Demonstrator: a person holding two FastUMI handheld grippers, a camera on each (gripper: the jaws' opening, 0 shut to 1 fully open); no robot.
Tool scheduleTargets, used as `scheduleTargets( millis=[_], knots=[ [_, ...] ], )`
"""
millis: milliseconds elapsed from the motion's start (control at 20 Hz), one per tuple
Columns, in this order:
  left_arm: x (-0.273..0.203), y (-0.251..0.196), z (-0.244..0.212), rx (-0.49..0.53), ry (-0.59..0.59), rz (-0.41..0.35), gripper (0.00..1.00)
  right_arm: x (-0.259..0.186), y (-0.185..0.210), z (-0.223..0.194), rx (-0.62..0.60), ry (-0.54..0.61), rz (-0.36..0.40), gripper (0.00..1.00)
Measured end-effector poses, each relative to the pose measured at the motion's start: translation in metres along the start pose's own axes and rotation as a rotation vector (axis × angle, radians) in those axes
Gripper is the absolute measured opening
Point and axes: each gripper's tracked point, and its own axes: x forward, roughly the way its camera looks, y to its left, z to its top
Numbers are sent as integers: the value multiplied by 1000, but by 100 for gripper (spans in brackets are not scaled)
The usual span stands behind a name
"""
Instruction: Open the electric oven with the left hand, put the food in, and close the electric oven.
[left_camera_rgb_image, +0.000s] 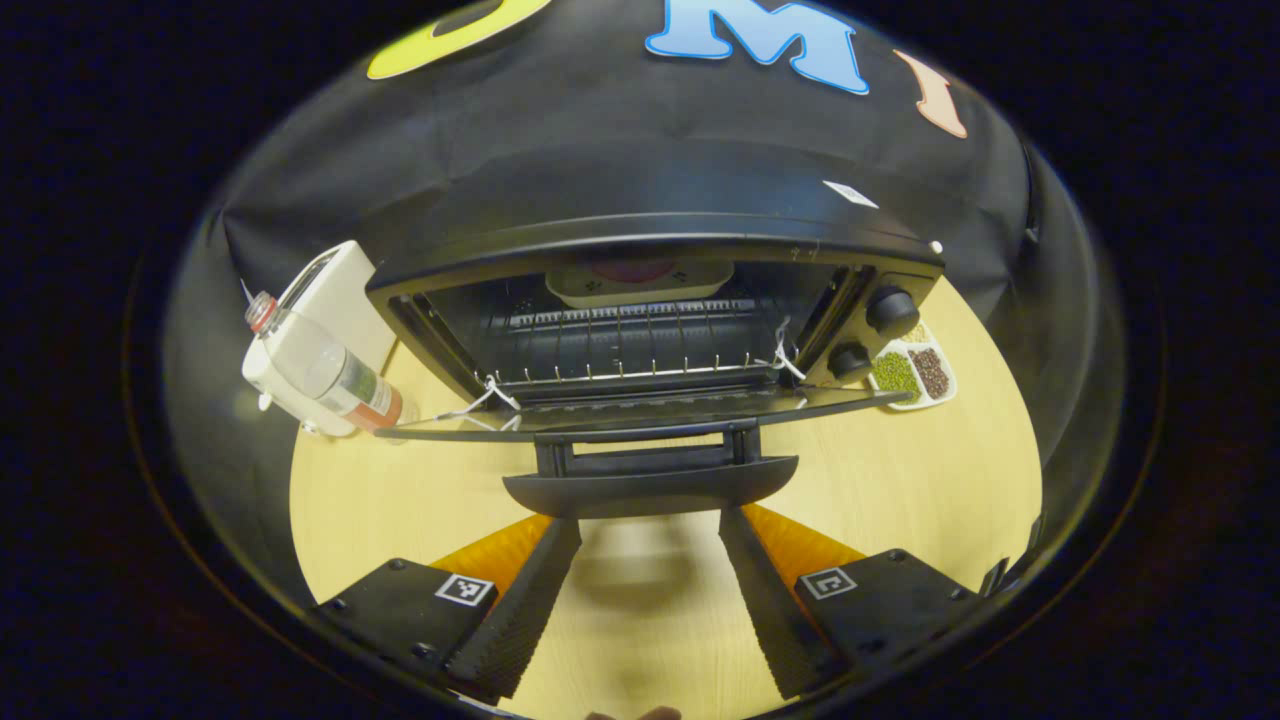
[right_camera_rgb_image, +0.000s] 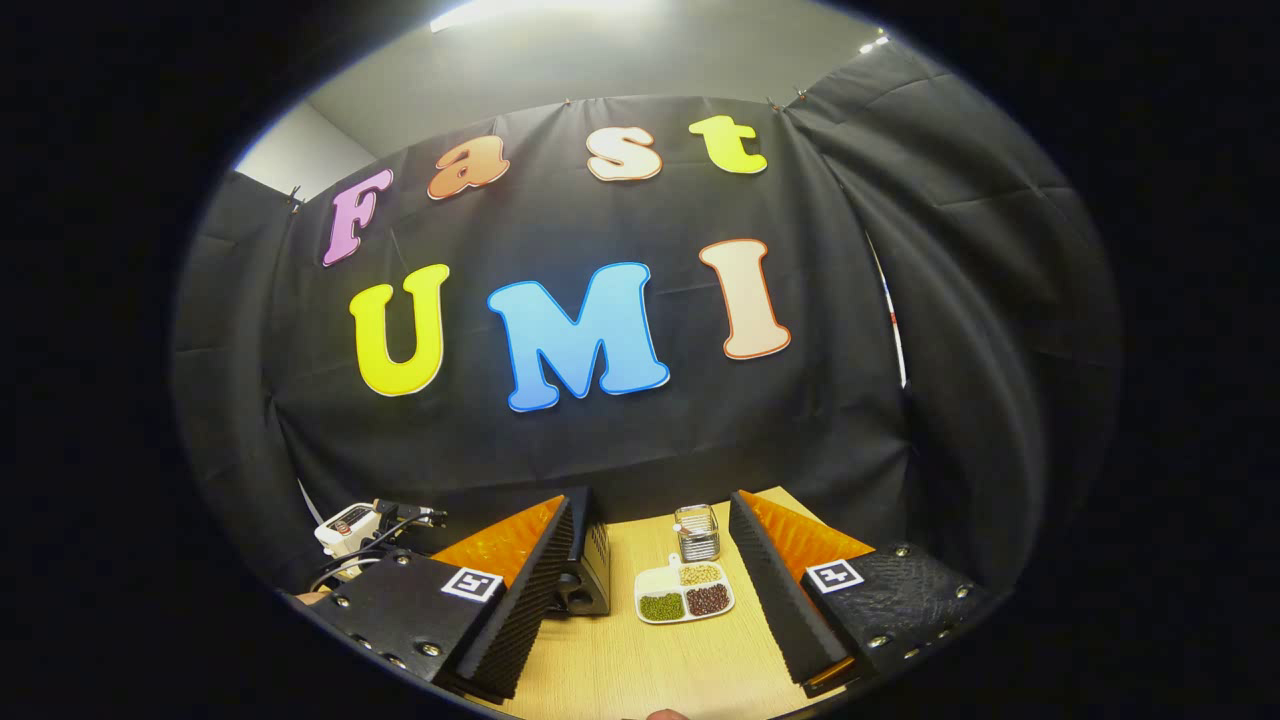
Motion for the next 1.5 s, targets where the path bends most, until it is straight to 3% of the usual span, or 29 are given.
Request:
scheduleTargets(
  millis=[100,300,350,400,450,550,600,800,850,950,1050,1300,1500],
  knots=[
    [-3,3,7,3,-21,8,96,2,0,-2,4,3,-6,95],
    [-9,9,26,13,-77,29,99,-2,4,-4,0,8,6,95],
    [-11,8,31,11,-92,33,95,-3,4,-4,-4,8,12,95],
    [-13,8,35,9,-110,37,100,-5,5,-2,-7,7,18,95],
    [-19,10,39,10,-133,41,95,-5,5,-1,-11,4,24,95],
    [-36,10,52,11,-204,48,96,-3,2,3,-16,-4,37,95],
    [-48,7,62,8,-256,47,100,-2,1,5,-19,-8,45,95],
    [-140,-19,109,-21,-563,13,91,1,1,17,-54,-31,86,95],
    [-171,-25,124,-28,-667,12,95,3,3,23,-60,-42,98,95],
    [-241,-32,146,-36,-870,36,99,6,7,34,-63,-56,124,95],
    [-295,-34,154,-35,-999,76,99,7,13,46,-55,-69,149,95],
    [-344,-33,143,-48,-1076,133,99,3,30,64,-53,-108,215,94],
    [-352,-27,139,-39,-1076,104,97,-2,41,70,-56,-109,185,95]
  ],
)
